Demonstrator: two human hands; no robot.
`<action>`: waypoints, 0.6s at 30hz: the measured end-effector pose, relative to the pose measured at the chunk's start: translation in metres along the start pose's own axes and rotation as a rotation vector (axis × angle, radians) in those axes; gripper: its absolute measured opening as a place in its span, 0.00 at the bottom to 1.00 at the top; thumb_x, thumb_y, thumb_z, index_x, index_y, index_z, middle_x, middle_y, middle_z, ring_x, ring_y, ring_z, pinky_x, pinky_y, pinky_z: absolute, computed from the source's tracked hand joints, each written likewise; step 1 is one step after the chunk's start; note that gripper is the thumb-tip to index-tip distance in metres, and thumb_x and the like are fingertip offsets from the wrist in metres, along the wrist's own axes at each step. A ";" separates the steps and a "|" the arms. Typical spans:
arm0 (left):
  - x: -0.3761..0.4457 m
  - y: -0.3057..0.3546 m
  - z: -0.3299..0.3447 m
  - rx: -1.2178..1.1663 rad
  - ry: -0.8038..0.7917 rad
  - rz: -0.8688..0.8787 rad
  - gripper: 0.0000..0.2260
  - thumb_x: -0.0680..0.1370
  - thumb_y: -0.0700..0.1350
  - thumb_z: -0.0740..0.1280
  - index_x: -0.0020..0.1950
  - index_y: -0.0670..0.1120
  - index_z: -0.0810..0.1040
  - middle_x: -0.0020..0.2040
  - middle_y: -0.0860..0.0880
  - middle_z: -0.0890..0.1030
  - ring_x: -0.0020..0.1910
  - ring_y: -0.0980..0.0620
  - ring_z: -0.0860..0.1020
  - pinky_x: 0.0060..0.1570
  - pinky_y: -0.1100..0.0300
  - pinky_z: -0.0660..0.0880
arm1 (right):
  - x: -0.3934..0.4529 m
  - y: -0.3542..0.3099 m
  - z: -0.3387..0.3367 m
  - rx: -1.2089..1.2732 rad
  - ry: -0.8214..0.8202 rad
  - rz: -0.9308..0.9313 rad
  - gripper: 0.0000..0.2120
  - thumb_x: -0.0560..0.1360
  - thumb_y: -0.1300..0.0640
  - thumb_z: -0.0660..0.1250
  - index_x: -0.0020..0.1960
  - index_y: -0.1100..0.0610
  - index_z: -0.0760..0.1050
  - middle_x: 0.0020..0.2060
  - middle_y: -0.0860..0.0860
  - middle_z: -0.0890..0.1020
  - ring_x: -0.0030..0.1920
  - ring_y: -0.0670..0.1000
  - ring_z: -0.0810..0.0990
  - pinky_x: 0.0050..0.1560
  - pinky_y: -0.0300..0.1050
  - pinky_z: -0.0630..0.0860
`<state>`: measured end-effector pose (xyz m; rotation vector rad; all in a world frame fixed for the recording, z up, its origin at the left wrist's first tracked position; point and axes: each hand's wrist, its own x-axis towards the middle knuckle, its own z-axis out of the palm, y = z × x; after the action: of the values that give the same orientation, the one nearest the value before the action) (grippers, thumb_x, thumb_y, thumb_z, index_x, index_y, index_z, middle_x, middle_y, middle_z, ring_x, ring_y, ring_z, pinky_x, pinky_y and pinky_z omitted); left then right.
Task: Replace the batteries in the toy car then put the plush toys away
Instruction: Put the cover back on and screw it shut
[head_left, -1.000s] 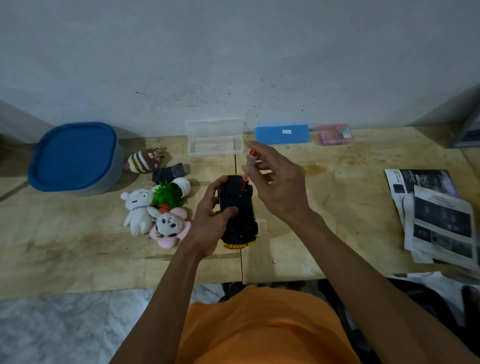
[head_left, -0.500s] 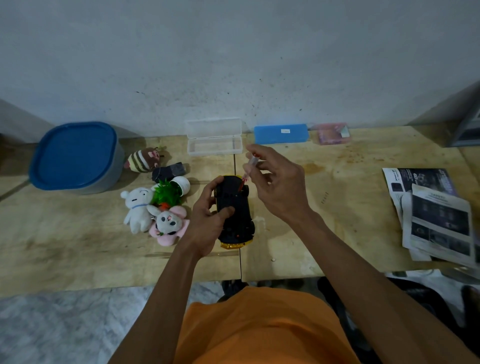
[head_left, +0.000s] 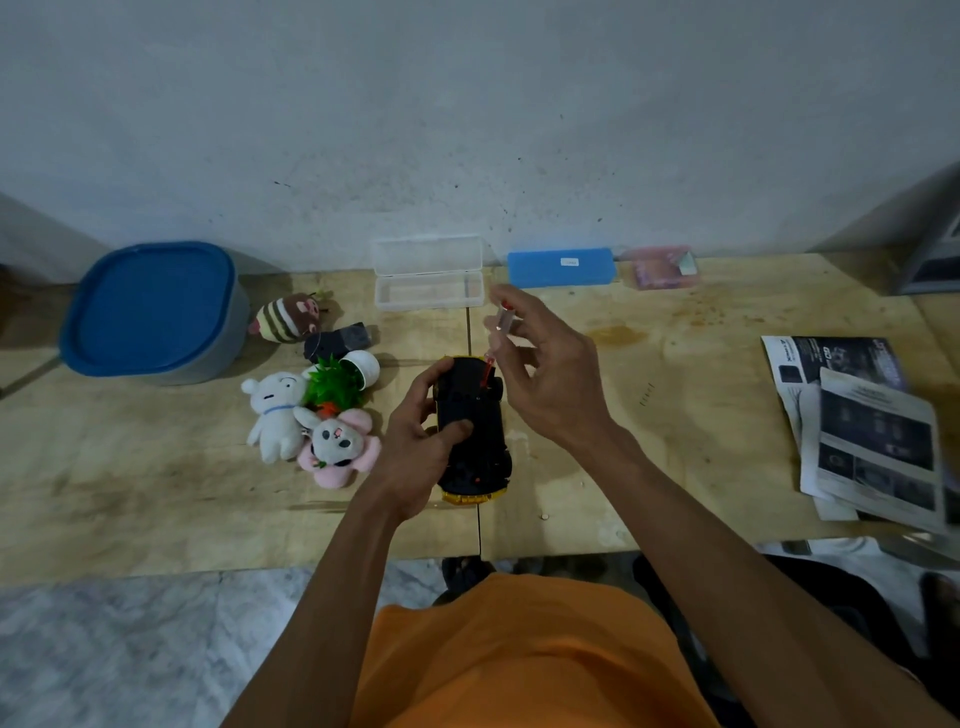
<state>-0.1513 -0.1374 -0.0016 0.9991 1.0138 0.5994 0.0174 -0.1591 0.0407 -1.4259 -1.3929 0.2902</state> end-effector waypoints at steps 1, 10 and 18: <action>0.000 0.000 0.000 -0.002 0.002 0.000 0.32 0.77 0.28 0.65 0.70 0.61 0.73 0.65 0.41 0.77 0.61 0.39 0.80 0.56 0.39 0.80 | 0.000 0.001 0.000 0.000 0.010 0.004 0.19 0.79 0.61 0.70 0.68 0.61 0.74 0.57 0.55 0.83 0.49 0.48 0.86 0.46 0.39 0.83; 0.001 0.000 -0.001 0.006 -0.007 0.009 0.31 0.78 0.28 0.66 0.71 0.60 0.72 0.66 0.40 0.76 0.58 0.40 0.82 0.57 0.38 0.80 | -0.005 -0.004 0.004 -0.024 0.109 -0.013 0.19 0.77 0.64 0.72 0.67 0.63 0.76 0.53 0.55 0.84 0.46 0.44 0.84 0.46 0.28 0.78; 0.002 -0.002 -0.005 -0.005 0.021 0.022 0.31 0.78 0.29 0.66 0.72 0.60 0.71 0.66 0.40 0.76 0.59 0.39 0.82 0.56 0.36 0.80 | -0.017 -0.002 0.006 0.037 0.132 -0.002 0.22 0.78 0.65 0.70 0.71 0.62 0.71 0.58 0.56 0.84 0.50 0.44 0.85 0.50 0.33 0.80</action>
<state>-0.1554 -0.1349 -0.0053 1.0022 1.0211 0.6312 0.0069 -0.1708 0.0318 -1.3881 -1.2749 0.2155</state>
